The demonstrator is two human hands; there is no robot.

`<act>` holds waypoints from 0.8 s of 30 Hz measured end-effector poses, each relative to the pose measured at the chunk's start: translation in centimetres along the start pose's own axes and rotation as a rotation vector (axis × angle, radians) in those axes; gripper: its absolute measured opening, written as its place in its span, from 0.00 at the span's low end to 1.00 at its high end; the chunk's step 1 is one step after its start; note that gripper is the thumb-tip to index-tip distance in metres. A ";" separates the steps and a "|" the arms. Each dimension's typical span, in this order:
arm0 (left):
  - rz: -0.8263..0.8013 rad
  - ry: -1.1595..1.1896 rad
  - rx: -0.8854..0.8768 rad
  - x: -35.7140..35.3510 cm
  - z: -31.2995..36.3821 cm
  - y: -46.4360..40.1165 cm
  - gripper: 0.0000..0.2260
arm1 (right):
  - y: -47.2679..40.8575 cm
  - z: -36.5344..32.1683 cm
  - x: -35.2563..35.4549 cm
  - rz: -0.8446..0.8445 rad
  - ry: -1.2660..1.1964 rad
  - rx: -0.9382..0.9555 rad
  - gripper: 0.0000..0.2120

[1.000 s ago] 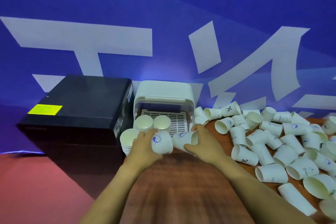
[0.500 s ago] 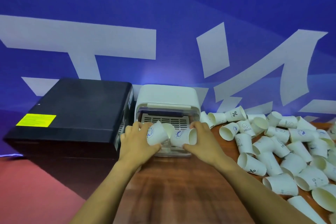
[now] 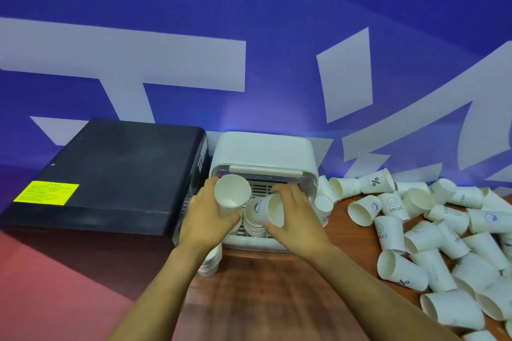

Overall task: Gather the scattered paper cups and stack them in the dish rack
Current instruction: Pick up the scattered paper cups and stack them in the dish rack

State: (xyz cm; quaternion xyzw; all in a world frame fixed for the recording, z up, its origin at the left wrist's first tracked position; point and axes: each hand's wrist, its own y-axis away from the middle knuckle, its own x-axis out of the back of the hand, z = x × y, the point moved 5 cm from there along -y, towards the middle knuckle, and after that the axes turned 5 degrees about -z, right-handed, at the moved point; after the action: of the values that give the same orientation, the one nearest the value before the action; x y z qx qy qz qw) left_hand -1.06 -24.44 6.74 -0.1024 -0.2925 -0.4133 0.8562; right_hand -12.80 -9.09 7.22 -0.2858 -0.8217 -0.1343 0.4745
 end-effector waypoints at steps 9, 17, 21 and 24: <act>-0.063 -0.019 0.068 -1.0 -1.4 -1.3 0.33 | -1.6 0.1 -2.0 -0.051 0.093 0.048 0.28; -0.173 -0.222 0.141 -2.0 -3.2 -2.7 0.33 | -2.1 0.9 -4.4 -0.205 0.049 -0.017 0.34; -0.205 -0.274 0.120 -2.4 -3.7 -2.9 0.37 | -1.6 1.8 -5.6 -0.388 0.100 -0.066 0.38; -0.229 -0.287 0.106 -2.7 -3.6 -2.8 0.37 | -1.5 2.1 -5.7 -0.414 0.120 -0.057 0.38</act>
State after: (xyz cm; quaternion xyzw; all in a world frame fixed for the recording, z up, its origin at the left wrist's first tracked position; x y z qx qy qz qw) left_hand -2.97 -25.97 2.07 -0.0810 -0.4428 -0.4733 0.7572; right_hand -12.96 -11.26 1.36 -0.1156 -0.8289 -0.2691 0.4766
